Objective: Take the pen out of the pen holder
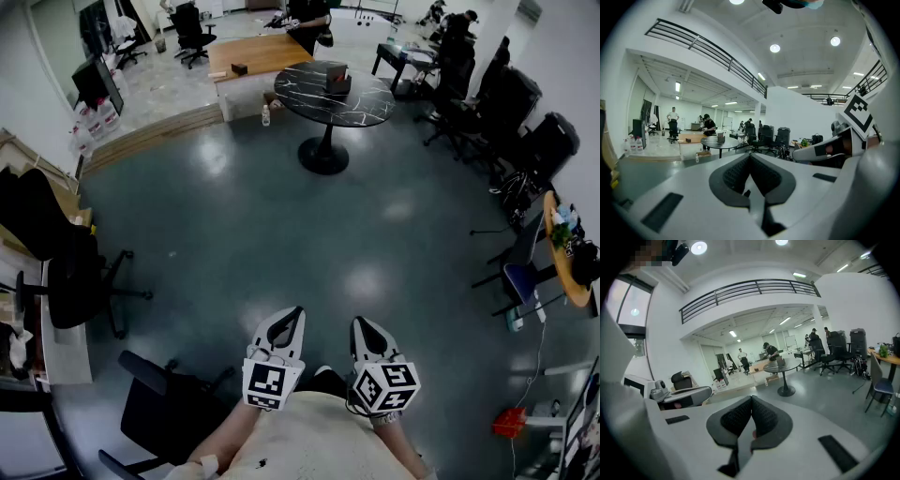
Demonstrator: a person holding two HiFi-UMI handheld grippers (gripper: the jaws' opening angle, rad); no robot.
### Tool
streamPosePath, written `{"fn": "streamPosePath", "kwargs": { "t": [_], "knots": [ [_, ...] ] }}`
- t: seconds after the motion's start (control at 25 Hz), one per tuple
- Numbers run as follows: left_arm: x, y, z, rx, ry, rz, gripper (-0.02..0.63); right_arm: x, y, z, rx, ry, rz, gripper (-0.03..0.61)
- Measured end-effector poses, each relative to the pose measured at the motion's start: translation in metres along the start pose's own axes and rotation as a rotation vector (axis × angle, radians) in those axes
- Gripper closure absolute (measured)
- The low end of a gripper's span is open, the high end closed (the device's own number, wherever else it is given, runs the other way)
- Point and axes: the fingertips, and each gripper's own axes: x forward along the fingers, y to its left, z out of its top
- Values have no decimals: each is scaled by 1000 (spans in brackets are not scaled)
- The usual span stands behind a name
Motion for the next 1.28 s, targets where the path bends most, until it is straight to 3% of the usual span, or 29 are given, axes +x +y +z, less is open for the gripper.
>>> {"fn": "streamPosePath", "kwargs": {
  "t": [0.32, 0.68, 1.0, 1.28],
  "knots": [
    [-4, 29, -7, -8, 21, 26, 604, 18, 15, -5, 6, 21, -1, 560],
    [31, 49, 0, -6, 19, 74, 604, 64, -5, 7, 18, 53, 17, 560],
    [109, 78, -3, -6, 85, 101, 603, 130, -43, 35, 16, 108, 62, 560],
    [193, 86, 23, 7, 69, 98, 603, 179, -99, 76, -5, 124, 56, 560]
  ]
}}
